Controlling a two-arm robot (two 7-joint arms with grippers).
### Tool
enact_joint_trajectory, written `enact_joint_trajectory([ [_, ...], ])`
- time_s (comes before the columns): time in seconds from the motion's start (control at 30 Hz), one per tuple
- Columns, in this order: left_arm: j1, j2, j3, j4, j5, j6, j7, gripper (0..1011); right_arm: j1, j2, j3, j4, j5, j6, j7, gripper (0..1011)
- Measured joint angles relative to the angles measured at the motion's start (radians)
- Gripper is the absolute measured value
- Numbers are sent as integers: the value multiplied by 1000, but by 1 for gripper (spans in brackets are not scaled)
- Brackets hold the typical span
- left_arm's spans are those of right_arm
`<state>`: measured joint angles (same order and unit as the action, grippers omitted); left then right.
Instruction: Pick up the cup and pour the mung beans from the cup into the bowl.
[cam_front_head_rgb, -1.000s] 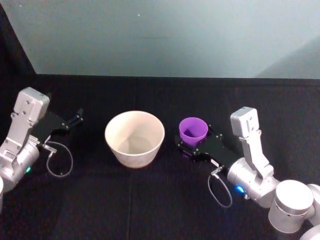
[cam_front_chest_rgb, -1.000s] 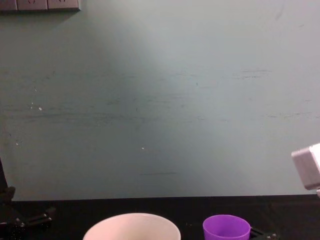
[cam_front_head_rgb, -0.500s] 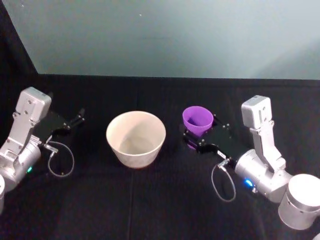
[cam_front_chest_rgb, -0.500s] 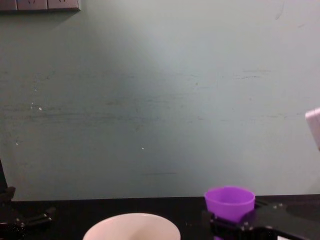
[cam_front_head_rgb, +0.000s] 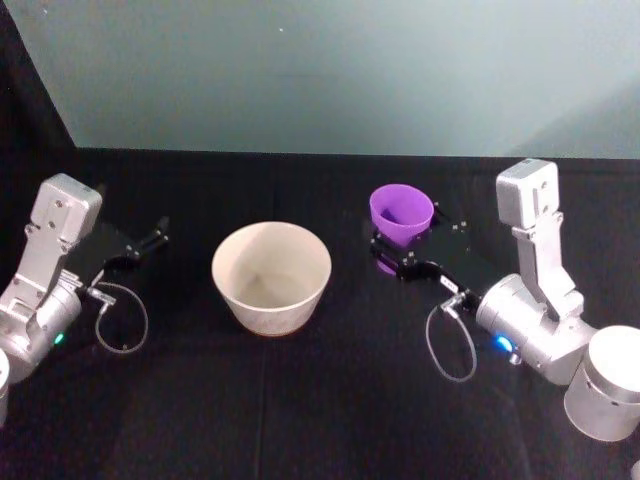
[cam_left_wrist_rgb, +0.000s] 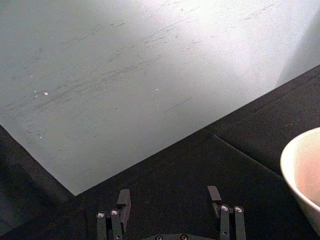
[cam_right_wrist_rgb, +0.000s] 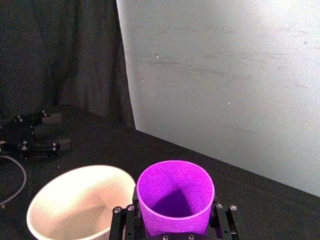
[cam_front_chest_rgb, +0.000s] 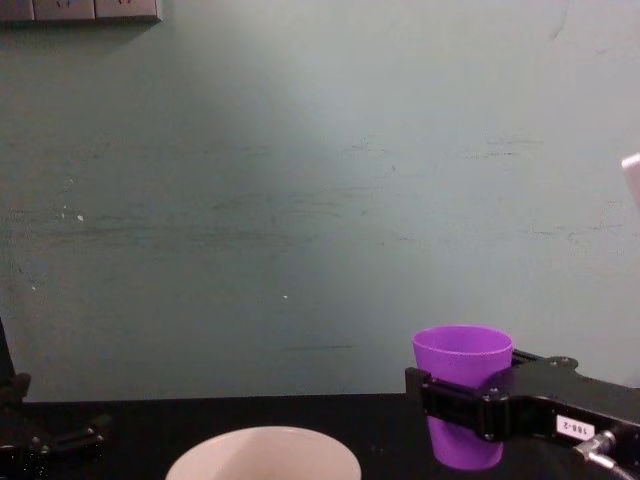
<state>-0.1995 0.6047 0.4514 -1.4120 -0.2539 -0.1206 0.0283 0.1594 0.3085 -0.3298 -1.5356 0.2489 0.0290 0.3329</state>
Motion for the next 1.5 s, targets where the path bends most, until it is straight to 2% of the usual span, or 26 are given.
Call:
enact_joint_trajectory([
  [0.2,0,0,0,0,0,0,0,1000,-7,-5,9,-8,5,-10,-9,726],
  [1.5,0,0,0,0,0,0,0,1000,-3,-3,5,-7,6,-5,-6,726],
])
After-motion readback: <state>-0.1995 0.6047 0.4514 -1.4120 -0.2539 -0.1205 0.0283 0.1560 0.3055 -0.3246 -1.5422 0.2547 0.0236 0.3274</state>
